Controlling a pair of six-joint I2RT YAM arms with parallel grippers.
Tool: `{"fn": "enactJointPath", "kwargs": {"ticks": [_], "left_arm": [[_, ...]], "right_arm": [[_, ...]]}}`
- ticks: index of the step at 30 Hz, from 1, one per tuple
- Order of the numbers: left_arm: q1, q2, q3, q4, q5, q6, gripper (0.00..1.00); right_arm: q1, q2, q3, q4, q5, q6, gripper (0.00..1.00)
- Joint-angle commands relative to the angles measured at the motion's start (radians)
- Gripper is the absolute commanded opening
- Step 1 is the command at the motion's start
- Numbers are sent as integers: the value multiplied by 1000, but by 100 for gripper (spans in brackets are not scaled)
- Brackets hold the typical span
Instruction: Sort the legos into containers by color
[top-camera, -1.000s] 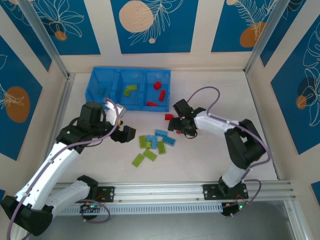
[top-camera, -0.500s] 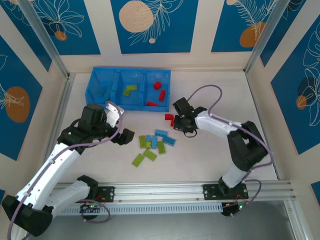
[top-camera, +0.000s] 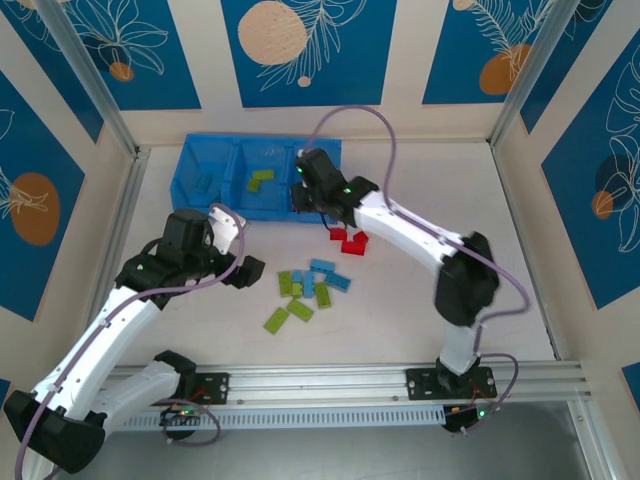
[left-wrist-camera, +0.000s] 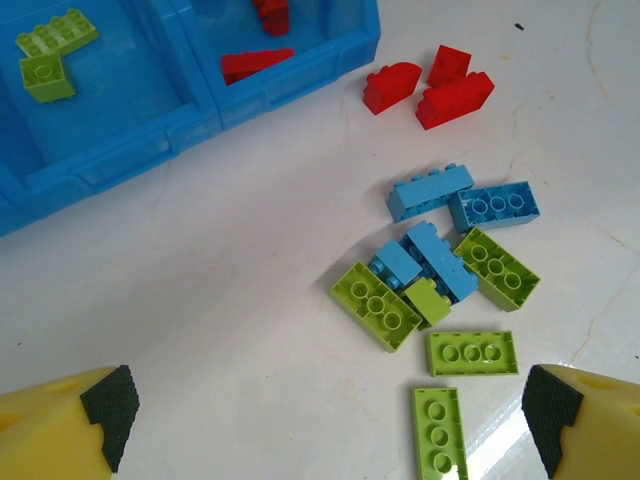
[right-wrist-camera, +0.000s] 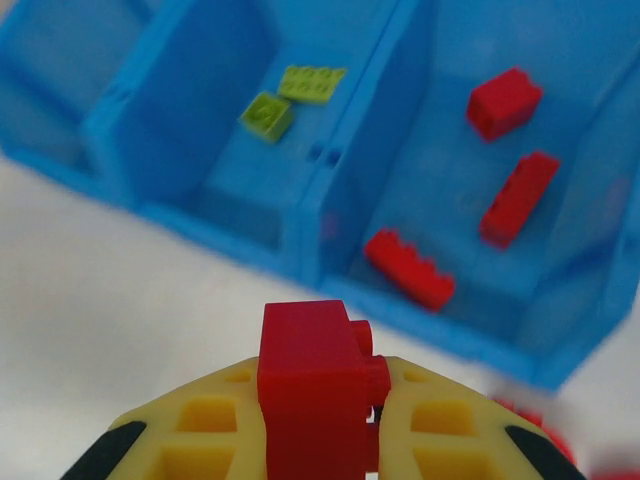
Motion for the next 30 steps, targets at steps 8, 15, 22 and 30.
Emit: {"fn": "enactJointPath", "kwargs": {"ticks": [8, 15, 22, 30], "left_arm": [[2, 6, -11, -17, -51, 26, 100], [2, 20, -8, -18, -48, 27, 100], [2, 32, -13, -6, -57, -27, 100], [0, 68, -22, 28, 22, -465, 100]], "right_arm": [[-110, 485, 638, -325, 0, -133, 30], [-109, 408, 668, -353, -91, -125, 41], [-84, 117, 441, -383, -233, -93, 44], [26, -395, -129, -256, -380, -87, 56]]}}
